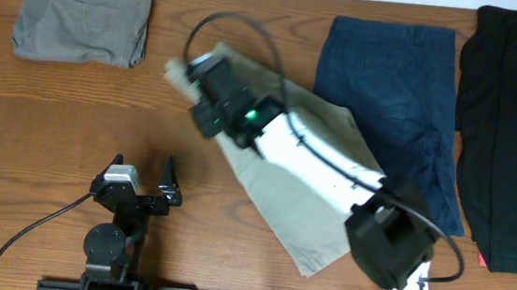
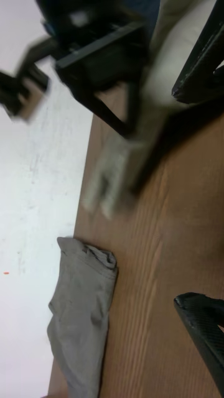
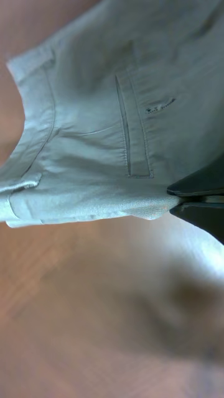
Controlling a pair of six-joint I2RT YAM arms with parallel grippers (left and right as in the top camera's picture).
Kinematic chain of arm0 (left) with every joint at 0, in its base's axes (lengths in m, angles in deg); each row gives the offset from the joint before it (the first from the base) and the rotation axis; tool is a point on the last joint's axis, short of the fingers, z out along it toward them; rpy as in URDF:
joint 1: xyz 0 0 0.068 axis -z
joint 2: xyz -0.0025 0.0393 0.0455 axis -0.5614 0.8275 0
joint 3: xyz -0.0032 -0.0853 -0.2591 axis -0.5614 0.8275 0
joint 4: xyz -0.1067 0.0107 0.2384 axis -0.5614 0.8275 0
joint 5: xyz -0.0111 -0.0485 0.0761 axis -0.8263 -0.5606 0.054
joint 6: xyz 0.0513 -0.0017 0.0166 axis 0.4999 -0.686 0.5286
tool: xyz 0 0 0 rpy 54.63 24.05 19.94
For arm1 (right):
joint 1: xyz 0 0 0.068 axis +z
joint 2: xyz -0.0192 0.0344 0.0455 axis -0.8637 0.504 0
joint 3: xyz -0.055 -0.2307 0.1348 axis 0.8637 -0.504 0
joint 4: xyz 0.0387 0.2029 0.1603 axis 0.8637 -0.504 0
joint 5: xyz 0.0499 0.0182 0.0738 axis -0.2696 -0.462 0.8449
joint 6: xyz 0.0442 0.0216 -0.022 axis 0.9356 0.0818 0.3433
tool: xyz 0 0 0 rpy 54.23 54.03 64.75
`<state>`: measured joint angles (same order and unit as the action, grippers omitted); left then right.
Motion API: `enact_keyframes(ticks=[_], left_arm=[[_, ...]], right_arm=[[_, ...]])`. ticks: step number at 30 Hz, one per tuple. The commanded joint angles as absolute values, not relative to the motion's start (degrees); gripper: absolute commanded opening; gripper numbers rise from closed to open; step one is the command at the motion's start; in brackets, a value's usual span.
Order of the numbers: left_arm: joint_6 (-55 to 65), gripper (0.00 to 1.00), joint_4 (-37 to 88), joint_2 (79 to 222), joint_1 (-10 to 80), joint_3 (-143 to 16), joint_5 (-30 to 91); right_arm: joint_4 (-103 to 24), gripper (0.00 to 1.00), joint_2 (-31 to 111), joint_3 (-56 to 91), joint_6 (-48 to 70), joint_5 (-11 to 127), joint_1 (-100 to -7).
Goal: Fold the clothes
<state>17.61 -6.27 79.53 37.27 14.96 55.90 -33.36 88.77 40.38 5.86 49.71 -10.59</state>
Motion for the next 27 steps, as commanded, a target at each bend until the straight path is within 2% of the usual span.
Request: enact_keyframes(ticks=[1,5,6,8,11,15,17,22,27], left_arm=[[18.2,0.98,-4.4,79.2,37.5,16.1,57.4],[18.2,0.98,-4.4,79.2,37.5,16.1,57.4],[18.2,0.98,-4.4,79.2,37.5,16.1,57.4],[18.2,0.98,-4.4,79.2,37.5,16.1,57.4],[18.2,0.98,-4.4,79.2,37.5,16.1,57.4],[18.2,0.98,-4.4,79.2,37.5,16.1,57.4],[18.2,0.98,-4.4,79.2,37.5,16.1,57.4],[18.2,0.98,-4.4,79.2,37.5,16.1,57.4],[18.2,0.98,-4.4,79.2,37.5,16.1,57.4]], right_arm=[[-32.6,0.01,89.1,41.1,5.7,51.6,-8.1],[-34.6,0.02,87.7,41.9,5.6,51.6,-7.5],[-35.5,0.13,87.2,42.2,5.6,51.5,-7.8],[-38.2,0.53,85.8,43.0,5.6,50.4,-9.0],[-43.5,0.79,82.9,44.5,6.1,45.4,-12.5],[-49.1,0.84,77.7,45.2,9.4,40.8,-19.6],[-51.9,0.93,74.6,45.2,10.5,40.8,-25.2],[-56.7,0.96,71.5,45.2,11.8,40.8,-39.9],[-58.8,0.96,74.5,45.0,8.7,45.4,-53.4]])
